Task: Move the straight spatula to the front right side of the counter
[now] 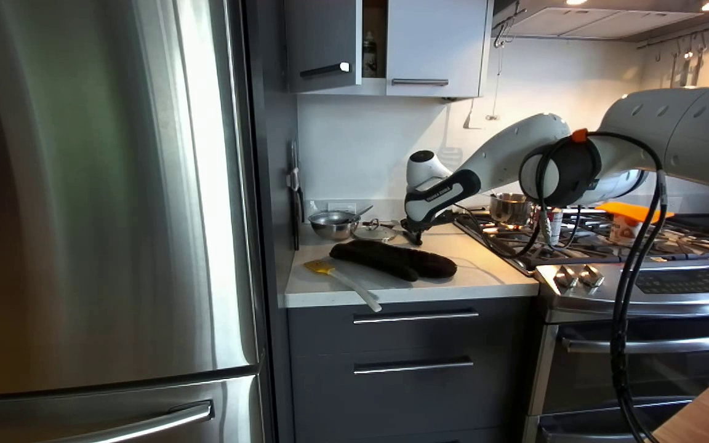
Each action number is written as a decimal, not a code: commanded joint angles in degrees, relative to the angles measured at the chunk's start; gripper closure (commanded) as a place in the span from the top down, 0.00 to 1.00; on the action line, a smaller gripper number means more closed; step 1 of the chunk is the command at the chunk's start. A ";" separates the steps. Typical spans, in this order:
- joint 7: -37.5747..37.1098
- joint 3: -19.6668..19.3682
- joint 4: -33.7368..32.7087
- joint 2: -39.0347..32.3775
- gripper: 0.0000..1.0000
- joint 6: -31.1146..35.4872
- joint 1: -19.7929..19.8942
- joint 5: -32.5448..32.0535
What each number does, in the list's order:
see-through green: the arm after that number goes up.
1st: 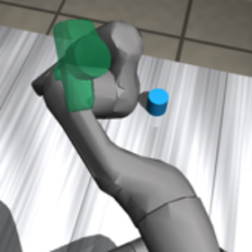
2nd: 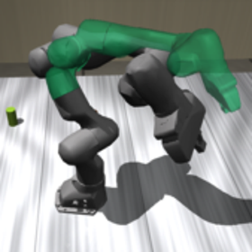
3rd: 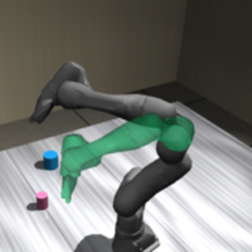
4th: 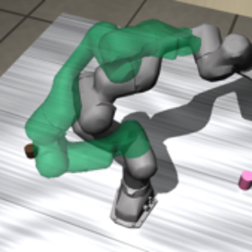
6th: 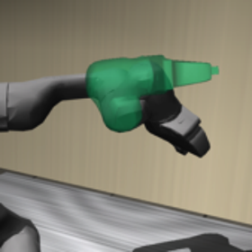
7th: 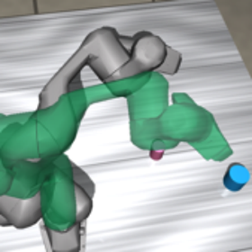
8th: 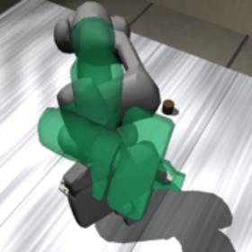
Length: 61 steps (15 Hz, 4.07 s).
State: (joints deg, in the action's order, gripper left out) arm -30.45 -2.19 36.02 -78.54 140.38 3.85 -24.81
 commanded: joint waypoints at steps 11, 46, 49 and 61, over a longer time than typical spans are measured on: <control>1.58 3.65 2.19 3.24 0.00 -27.44 0.29 2.43; 1.31 -3.79 49.53 35.63 0.49 3.40 -5.28 15.41; 2.75 -6.96 57.57 39.92 0.71 9.71 -6.15 14.72; 7.04 -8.14 61.94 41.42 0.98 12.62 -5.10 16.47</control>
State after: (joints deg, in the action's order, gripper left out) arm -26.60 -9.97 99.63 -35.97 154.96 -1.00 -10.80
